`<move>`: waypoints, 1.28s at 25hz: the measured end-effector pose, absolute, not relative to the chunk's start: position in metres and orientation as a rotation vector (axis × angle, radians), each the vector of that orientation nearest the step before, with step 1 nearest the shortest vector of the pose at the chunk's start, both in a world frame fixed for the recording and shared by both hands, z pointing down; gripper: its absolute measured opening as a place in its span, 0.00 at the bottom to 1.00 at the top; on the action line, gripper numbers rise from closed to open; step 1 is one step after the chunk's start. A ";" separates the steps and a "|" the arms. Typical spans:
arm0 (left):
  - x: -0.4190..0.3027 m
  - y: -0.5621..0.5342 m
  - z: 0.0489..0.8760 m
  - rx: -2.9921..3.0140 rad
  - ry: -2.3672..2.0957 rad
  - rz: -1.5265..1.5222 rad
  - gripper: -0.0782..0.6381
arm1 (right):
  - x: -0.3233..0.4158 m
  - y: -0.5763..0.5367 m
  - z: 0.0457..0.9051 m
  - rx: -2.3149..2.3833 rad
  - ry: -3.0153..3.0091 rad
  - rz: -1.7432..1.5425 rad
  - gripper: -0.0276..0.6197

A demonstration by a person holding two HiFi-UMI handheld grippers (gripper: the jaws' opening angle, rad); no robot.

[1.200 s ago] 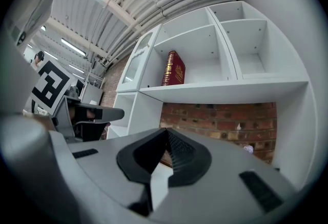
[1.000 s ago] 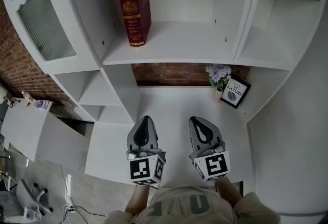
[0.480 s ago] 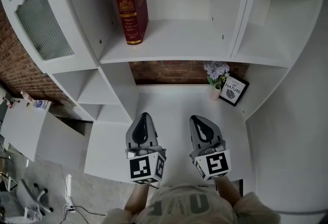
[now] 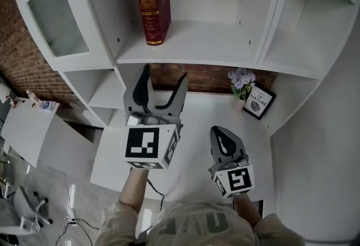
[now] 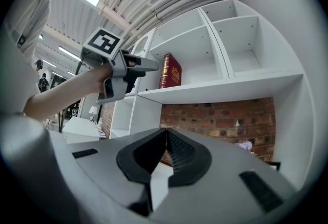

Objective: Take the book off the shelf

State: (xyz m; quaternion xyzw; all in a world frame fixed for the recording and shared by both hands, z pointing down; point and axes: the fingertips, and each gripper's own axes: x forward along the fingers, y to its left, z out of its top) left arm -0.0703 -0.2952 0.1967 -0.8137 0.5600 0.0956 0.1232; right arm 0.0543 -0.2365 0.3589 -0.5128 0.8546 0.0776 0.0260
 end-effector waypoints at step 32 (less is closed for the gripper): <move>-0.125 -0.511 0.128 -2.380 2.012 -0.047 0.64 | 0.120 -0.255 0.366 -1.809 2.434 0.000 0.06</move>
